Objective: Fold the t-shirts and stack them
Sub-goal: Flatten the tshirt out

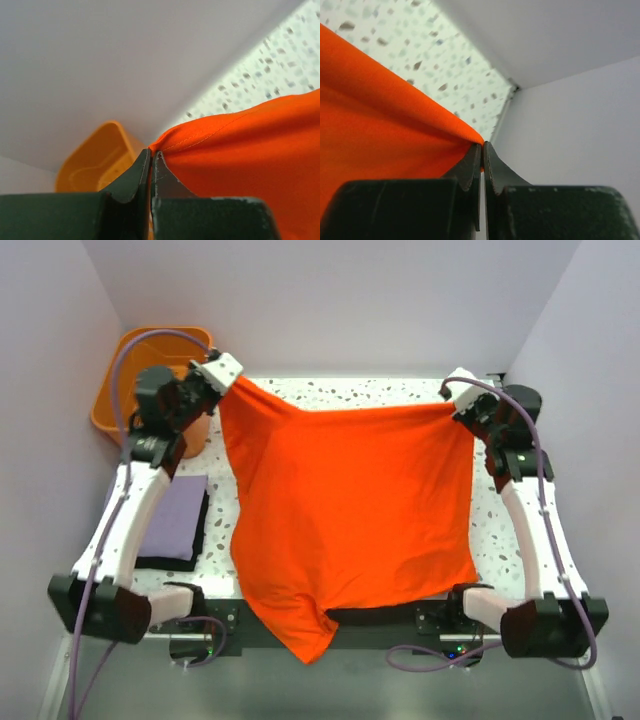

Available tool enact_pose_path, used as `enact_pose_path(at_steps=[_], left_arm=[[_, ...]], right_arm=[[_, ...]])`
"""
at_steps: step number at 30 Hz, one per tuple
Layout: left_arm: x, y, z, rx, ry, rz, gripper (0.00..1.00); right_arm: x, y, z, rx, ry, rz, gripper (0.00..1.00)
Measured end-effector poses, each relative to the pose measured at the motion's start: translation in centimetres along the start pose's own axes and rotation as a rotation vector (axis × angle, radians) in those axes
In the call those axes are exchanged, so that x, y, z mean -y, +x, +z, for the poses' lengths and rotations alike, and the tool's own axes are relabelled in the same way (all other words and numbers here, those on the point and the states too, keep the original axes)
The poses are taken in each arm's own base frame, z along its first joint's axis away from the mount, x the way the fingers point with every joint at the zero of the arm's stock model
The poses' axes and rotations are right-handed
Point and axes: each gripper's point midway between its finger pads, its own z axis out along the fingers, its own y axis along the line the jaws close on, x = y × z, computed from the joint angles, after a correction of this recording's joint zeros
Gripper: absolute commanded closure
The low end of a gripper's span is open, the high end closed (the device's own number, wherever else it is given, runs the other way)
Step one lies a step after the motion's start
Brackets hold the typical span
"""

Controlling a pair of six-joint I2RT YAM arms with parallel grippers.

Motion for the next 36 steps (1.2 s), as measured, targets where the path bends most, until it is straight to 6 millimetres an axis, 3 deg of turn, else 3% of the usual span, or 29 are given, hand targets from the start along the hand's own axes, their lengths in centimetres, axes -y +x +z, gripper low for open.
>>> enact_pose_path(at_steps=[3,8,12,15,20,22,23,24,25,27,28,29,33,36], left_arm=[[5.7,5.9,4.2,-0.131,0.148,-0.013,1.0],[13.8,13.8,10.6,-0.314,0.315,-0.026,1.0],[15.7,19.2,16.6,-0.428,0.323,-0.036,1.0],[16.0,21.8,20.5,-0.457,0.303,-0.049,1.0],[15.7,22.6,24.3,-0.424,0.262,-0.059,1.0],[15.6,22.7,25.4,-0.408,0.245,-0.06,0.92],[15.6,22.8,25.8,-0.4,0.238,-0.061,0.85],[15.5,22.9,26.4,-0.388,0.226,-0.06,0.65],[15.4,23.0,26.8,-0.382,0.218,-0.056,0.56],[15.1,23.1,27.4,-0.38,0.193,-0.069,0.42],[14.7,22.9,27.6,-0.379,0.179,-0.074,0.39],[14.4,22.7,27.7,-0.381,0.166,-0.084,0.37],[13.2,20.6,26.1,-0.405,0.167,-0.139,0.36],[13.0,18.3,21.6,-0.445,0.231,-0.203,0.36]], right_arm=[[-5.3,4.7,3.9,-0.114,-0.149,-0.004,1.0],[-11.3,9.8,9.9,-0.244,-0.286,-0.023,1.0],[-14.4,13.6,14.1,-0.348,-0.335,-0.039,1.0],[-14.9,15.4,17.0,-0.4,-0.324,-0.054,1.0],[-13.7,16.2,20.4,-0.43,-0.255,-0.08,1.0],[-13.0,16.2,21.5,-0.438,-0.226,-0.084,0.98],[-12.5,16.0,22.3,-0.439,-0.21,-0.082,0.92],[-12.0,15.9,23.1,-0.445,-0.19,-0.077,0.85],[-11.6,15.8,23.8,-0.451,-0.174,-0.068,0.67],[-10.8,15.5,24.7,-0.464,-0.147,-0.049,0.51],[-10.6,15.5,24.9,-0.475,-0.14,-0.042,0.39],[-10.4,15.4,24.8,-0.484,-0.14,-0.032,0.34],[-10.3,15.1,23.3,-0.527,-0.171,0.005,0.28],[-10.9,14.5,20.2,-0.574,-0.254,0.038,0.28]])
